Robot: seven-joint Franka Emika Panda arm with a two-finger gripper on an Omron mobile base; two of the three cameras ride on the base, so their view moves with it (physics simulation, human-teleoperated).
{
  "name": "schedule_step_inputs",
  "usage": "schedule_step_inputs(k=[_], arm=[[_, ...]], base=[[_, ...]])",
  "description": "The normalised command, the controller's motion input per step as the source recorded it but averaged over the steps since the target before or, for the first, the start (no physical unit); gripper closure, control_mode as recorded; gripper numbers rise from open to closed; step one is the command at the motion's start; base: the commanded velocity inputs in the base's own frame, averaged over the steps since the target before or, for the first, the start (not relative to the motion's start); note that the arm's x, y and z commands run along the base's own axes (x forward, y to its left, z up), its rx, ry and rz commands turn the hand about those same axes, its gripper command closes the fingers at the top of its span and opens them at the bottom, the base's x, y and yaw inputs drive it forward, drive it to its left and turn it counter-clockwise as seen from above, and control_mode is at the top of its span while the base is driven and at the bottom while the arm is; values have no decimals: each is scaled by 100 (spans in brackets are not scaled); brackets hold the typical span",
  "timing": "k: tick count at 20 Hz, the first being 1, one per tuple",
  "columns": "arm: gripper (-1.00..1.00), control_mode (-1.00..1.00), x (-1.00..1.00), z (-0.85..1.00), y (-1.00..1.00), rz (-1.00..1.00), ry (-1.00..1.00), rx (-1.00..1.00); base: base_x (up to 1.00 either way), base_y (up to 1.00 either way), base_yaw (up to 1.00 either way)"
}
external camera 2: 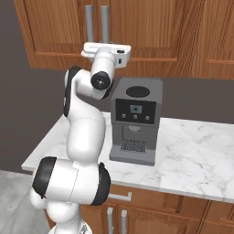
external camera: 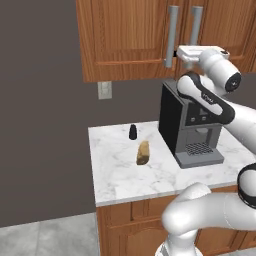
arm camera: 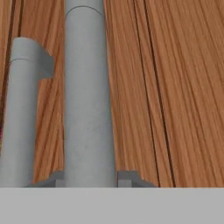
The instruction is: Pick the pan from the cabinet and place it on the stove. Then turn on the stove burner for the pan.
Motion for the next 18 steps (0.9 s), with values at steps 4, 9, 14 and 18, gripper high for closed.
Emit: schedule_step_inputs(k=[4,9,14,18], arm=[[100,-100,-48,0,-87,0,3,10],[100,-100,-48,0,-86,0,5,8],[100,-100,-46,0,-89,0,7,5],[100,-100,-45,-3,-83,0,8,3]], base=[[0,0,0],[0,0,0],[0,0,0],[0,0,0]])
